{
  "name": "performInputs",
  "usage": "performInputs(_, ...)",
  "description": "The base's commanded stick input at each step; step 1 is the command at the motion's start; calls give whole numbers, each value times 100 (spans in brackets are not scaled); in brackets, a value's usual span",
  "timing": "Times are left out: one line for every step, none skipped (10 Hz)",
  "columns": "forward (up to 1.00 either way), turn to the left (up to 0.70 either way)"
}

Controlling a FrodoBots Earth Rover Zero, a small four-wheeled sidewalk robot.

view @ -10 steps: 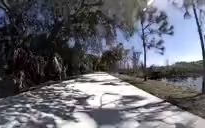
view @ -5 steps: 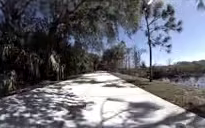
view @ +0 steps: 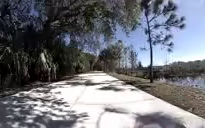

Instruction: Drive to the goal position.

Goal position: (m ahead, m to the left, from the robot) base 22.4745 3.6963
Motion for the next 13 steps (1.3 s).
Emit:
performInputs(100,0)
performInputs(100,0)
performInputs(100,0)
performInputs(100,0)
performInputs(100,0)
performInputs(100,0)
performInputs(100,0)
performInputs(100,0)
performInputs(100,0)
performInputs(100,0)
performInputs(100,0)
performInputs(100,0)
performInputs(100,0)
